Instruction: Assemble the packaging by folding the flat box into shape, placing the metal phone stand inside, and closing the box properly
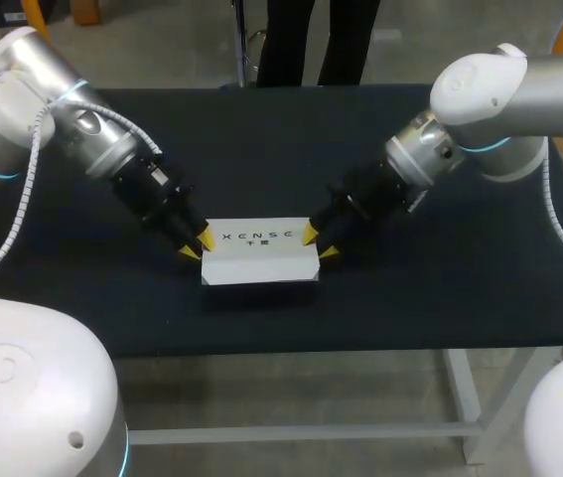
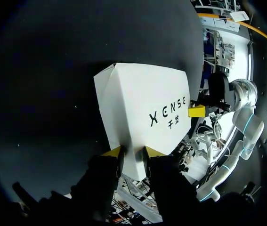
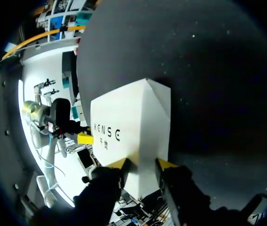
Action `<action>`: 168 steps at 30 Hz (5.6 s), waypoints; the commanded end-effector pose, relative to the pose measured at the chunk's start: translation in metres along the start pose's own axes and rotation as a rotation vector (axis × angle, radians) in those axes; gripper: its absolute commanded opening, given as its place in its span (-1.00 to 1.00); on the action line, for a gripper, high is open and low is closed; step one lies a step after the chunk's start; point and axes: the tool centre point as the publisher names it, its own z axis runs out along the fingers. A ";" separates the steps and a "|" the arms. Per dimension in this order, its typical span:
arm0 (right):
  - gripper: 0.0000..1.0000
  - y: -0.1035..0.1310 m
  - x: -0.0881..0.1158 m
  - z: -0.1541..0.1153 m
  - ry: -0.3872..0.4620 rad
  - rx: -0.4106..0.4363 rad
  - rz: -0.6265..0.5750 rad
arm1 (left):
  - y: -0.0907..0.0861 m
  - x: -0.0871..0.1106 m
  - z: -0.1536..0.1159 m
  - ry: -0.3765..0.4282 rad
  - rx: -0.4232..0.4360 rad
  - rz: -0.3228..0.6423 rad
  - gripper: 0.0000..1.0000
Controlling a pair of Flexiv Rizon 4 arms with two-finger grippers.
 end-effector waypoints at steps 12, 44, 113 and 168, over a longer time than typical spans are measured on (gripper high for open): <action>-0.19 0.003 0.003 -0.002 -0.007 0.009 0.007 | 0.002 0.004 -0.001 -0.002 0.009 -0.010 -0.42; -0.21 0.003 0.009 -0.005 -0.007 0.046 0.008 | 0.000 0.005 -0.005 -0.022 -0.066 -0.048 -0.41; -0.11 0.008 0.016 -0.016 0.042 0.136 0.047 | -0.012 0.015 -0.020 0.002 -0.243 -0.090 -0.41; -0.11 0.022 0.030 -0.031 0.090 0.327 0.215 | -0.017 0.033 -0.034 0.025 -0.284 -0.283 -0.31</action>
